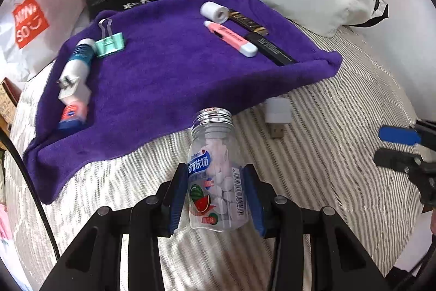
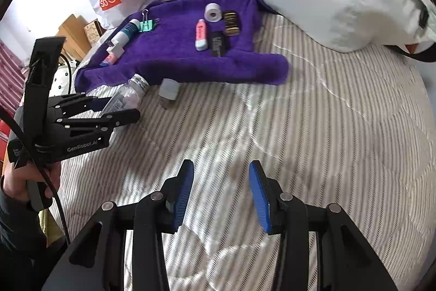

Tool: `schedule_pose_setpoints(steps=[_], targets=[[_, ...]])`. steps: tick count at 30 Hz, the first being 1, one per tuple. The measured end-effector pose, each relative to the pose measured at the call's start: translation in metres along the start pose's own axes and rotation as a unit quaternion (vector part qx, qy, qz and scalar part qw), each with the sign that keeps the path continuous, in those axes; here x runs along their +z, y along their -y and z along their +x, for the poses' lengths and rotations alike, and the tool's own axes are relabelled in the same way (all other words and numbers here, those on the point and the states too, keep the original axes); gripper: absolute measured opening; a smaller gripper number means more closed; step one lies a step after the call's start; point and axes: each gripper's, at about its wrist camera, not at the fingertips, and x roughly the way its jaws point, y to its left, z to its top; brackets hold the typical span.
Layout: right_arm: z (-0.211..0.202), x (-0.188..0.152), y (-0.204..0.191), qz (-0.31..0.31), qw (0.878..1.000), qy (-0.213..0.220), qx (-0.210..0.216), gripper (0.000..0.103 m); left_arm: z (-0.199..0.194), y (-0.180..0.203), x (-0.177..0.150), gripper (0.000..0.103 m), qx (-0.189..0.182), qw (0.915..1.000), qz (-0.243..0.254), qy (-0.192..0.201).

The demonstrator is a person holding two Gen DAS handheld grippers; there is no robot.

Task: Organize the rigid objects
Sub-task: 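Grasp the clear mint bottle with left tool while right grasps small white USB light, then place the mint bottle by the clip with left tool while right places USB light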

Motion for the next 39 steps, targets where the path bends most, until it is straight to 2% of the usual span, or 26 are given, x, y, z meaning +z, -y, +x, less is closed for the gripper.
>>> schedule_pose_setpoints(steps=[7,11,18,22,24,25,27,31,35,39], targets=[[0.024,0.032,-0.027,-0.005,1.0,0.009,0.014,0.042,-0.014,-0.041,-0.007,0.039,0.007,0.9995,-0.031,0.005],[0.043,0.051,-0.037,0.014,1.0,0.015,0.02,0.042,-0.016,-0.061,-0.013,0.039,0.011,0.9989,-0.046,0.004],[0.062,0.067,-0.053,0.041,0.999,0.028,0.01,0.042,-0.016,-0.075,-0.018,0.039,0.0,0.9983,-0.057,0.004],[0.074,0.071,-0.062,0.034,0.999,0.025,-0.011,0.041,-0.012,-0.075,-0.017,0.039,-0.004,0.9983,-0.058,0.001],[0.083,0.071,-0.072,0.01,0.999,0.017,-0.025,0.036,-0.01,-0.076,-0.017,0.04,-0.007,0.9982,-0.06,0.0],[0.084,0.071,-0.076,-0.003,0.999,0.025,-0.04,0.027,-0.009,-0.077,-0.017,0.039,-0.008,0.9981,-0.061,-0.001],[0.085,0.07,-0.078,-0.012,0.998,0.032,-0.046,0.026,-0.008,-0.078,-0.018,0.039,-0.008,0.998,-0.062,-0.005],[0.078,0.068,-0.066,0.003,0.999,0.026,-0.023,0.026,-0.009,-0.081,-0.018,0.04,-0.012,0.9977,-0.067,0.001],[0.061,0.063,-0.058,0.002,0.999,0.026,-0.02,0.026,-0.012,-0.087,-0.018,0.04,-0.03,0.9963,-0.08,0.008],[0.056,0.056,-0.054,-0.009,0.999,0.016,-0.03,0.026,-0.01,-0.09,-0.019,0.04,-0.032,0.9957,-0.087,0.007]])
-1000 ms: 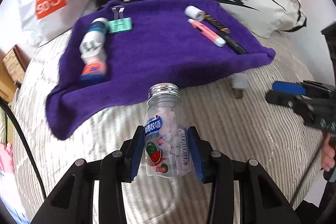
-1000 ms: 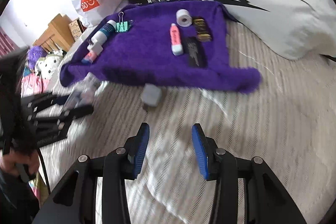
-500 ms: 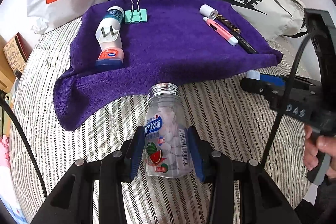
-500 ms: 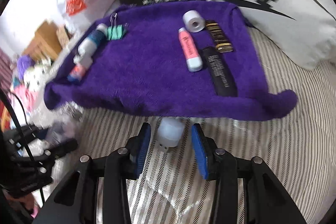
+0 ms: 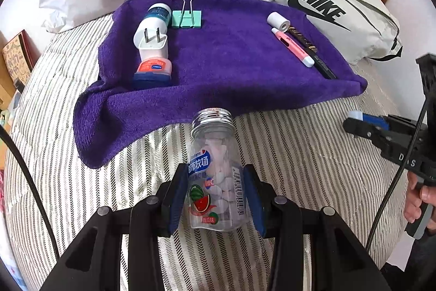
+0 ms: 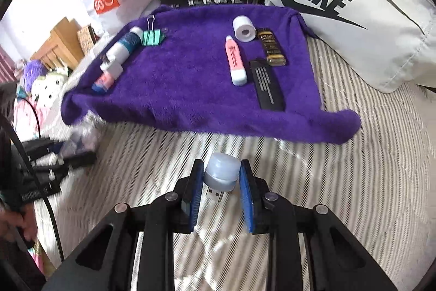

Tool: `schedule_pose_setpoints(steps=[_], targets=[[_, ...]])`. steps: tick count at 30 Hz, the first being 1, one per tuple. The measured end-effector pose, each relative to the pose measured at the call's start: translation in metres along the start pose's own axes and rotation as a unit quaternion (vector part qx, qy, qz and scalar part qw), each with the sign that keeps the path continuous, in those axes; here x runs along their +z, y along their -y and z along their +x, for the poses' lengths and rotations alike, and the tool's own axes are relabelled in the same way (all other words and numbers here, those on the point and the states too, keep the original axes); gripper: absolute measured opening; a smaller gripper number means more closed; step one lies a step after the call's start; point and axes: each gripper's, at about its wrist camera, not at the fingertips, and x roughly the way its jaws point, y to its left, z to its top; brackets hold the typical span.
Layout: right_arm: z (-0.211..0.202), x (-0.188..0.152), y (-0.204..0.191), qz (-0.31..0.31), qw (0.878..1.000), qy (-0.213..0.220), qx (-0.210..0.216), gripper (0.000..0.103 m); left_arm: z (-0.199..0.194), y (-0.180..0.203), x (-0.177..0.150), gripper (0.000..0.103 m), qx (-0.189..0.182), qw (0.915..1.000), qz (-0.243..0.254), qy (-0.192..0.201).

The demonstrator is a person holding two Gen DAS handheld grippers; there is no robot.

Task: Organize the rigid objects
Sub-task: 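Place the mint bottle by the clip with left tool while right places USB light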

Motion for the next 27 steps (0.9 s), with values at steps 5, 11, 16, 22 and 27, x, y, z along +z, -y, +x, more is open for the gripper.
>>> schedule_pose_setpoints(steps=[5,11,16,22,27], targets=[[-0.001,-0.008,0.002,0.0,1.0,-0.006,0.006,0.026,-0.004,-0.002,-0.001,0.039,-0.009,0.9999,-0.009,0.003],[-0.008,-0.008,-0.003,-0.009,1.0,-0.003,0.025,0.026,-0.008,-0.004,0.003,0.04,-0.013,0.9999,-0.009,0.003],[-0.006,-0.008,-0.002,-0.013,0.999,-0.007,0.031,0.026,-0.014,-0.003,0.005,0.04,-0.016,0.9998,-0.01,0.007],[-0.01,-0.008,-0.001,-0.012,0.999,-0.004,0.039,0.026,-0.021,-0.001,0.008,0.04,-0.018,0.9997,-0.005,0.013],[-0.018,-0.006,0.001,-0.011,0.999,0.004,0.047,0.026,-0.027,0.002,0.013,0.039,-0.021,0.9996,-0.002,0.018]])
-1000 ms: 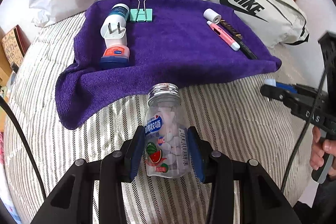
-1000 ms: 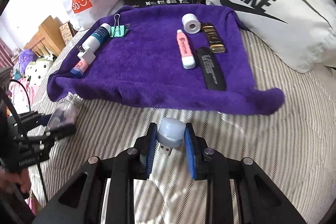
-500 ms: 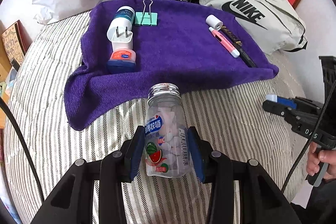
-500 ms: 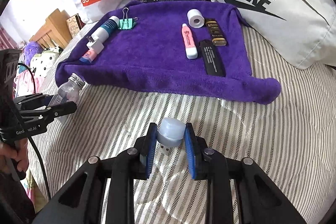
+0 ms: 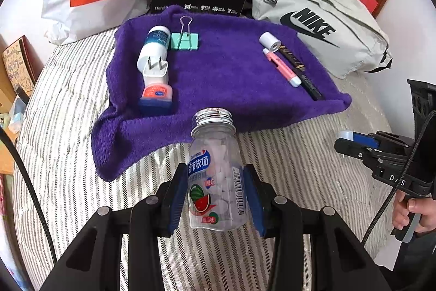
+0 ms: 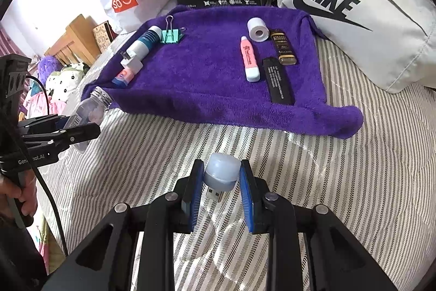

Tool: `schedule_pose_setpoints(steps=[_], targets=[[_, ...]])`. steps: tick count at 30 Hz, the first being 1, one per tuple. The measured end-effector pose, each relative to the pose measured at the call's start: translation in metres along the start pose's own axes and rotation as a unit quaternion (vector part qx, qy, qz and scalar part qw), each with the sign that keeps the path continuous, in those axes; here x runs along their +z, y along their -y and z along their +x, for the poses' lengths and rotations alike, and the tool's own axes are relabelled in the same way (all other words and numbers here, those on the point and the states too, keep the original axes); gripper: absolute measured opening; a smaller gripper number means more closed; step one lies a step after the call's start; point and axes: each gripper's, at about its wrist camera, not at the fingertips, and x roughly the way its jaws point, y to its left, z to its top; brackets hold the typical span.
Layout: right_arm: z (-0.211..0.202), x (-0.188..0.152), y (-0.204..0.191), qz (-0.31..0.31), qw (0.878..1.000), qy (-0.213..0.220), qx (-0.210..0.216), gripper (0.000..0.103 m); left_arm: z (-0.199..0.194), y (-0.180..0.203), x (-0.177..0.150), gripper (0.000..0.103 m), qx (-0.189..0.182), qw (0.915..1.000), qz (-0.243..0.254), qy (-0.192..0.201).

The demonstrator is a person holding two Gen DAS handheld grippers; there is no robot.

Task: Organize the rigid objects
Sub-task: 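Place the mint bottle by the clip with left tool while right places USB light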

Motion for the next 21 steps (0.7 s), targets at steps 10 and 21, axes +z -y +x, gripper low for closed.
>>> schedule_pose_setpoints(steps=[10,21], targets=[[-0.012,0.022,0.002,-0.008,1.0,0.014,0.013,0.026,-0.006,0.006,0.019,0.039,0.004,0.9999,0.01,0.011],[-0.009,0.062,0.002,-0.021,0.999,0.024,0.021,0.026,0.007,0.001,0.05,0.039,0.004,0.9999,0.005,0.014]])
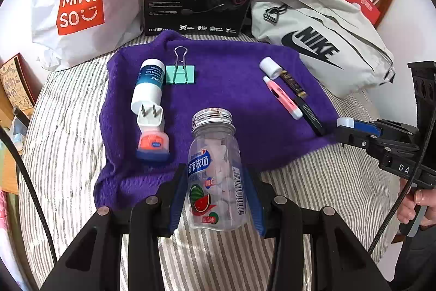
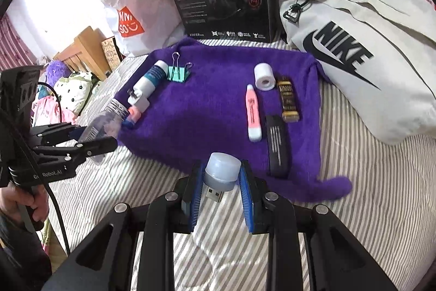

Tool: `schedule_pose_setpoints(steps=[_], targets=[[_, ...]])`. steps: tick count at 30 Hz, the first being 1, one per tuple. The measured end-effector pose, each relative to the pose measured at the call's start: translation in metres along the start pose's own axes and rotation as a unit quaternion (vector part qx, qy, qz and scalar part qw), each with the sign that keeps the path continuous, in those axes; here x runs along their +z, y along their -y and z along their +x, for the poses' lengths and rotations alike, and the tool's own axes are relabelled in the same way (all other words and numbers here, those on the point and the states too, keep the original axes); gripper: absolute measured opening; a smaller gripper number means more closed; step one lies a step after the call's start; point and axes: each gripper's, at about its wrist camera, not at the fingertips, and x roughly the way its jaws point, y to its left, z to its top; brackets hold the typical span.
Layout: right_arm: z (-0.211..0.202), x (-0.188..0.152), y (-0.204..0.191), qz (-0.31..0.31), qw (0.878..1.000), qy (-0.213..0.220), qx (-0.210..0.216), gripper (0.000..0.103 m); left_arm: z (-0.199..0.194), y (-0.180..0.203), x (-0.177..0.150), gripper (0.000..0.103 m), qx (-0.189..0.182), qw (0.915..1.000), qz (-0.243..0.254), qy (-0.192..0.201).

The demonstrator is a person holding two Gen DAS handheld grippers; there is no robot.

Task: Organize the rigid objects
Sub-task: 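Place the mint bottle by the clip with left tool while right places USB light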

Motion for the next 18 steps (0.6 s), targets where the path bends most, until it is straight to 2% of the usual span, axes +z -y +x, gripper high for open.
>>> schedule_pose_setpoints(steps=[9,18], targets=[[0.038,0.023,0.011,-0.001,1.0,-0.031,0.005,0.026,0.017,-0.012,0.022,0.039,0.003,1.0,-0.008,0.0],[0.071,0.024,0.016,-0.007,0.997,-0.071,0.005,0.026,0.032,-0.018,0.046,0.04,-0.003,0.9999,-0.014,-0.002]])
